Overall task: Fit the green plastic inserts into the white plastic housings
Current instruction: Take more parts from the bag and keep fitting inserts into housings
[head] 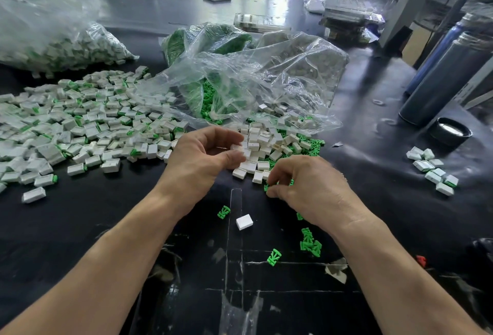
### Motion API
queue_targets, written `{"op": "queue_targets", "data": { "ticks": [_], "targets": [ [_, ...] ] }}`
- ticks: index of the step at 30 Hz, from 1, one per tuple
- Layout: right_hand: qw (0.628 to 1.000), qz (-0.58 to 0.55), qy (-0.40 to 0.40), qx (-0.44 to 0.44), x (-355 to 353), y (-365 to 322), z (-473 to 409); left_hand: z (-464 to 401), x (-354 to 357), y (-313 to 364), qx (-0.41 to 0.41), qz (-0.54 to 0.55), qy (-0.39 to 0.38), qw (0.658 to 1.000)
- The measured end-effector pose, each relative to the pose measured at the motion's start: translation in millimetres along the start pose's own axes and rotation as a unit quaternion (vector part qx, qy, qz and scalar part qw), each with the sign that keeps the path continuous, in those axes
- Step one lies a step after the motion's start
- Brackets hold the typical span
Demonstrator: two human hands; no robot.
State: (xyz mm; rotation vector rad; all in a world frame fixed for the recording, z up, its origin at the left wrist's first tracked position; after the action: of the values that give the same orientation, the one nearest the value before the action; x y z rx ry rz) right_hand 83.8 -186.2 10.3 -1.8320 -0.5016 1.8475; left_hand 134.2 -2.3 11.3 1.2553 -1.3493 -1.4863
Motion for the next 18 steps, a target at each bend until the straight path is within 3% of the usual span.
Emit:
{"op": "queue_targets", "data": {
  "ticks": [8, 14, 18],
  "targets": [
    [1.000, 0.008, 0.015, -0.015, 1, -3, -1, 1, 8, -5, -0.040, 0.116, -0.015, 0.992],
    [0.998, 0.035, 0.021, -0.048, 2, -12, -1, 0, 10, -9, -0.056, 0.113, -0.020, 0.992],
    [0.996, -0.032, 0.059, -0.053, -3, -10, -1, 0, 12, -10, -0.054, 0.093, -0.024, 0.994]
  ]
}}
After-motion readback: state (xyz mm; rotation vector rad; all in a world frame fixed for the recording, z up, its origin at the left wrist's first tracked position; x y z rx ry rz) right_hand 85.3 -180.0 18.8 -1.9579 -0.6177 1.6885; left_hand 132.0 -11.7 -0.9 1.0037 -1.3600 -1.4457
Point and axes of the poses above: each hand's wrist, its own z-axis away from the middle knuckle, its own x-axis out of the palm, y = z × x, the point moved 9 cm from there along -z, towards the middle knuckle, and after that the axes turned 9 degrees about -z, right-handed, at the moved point
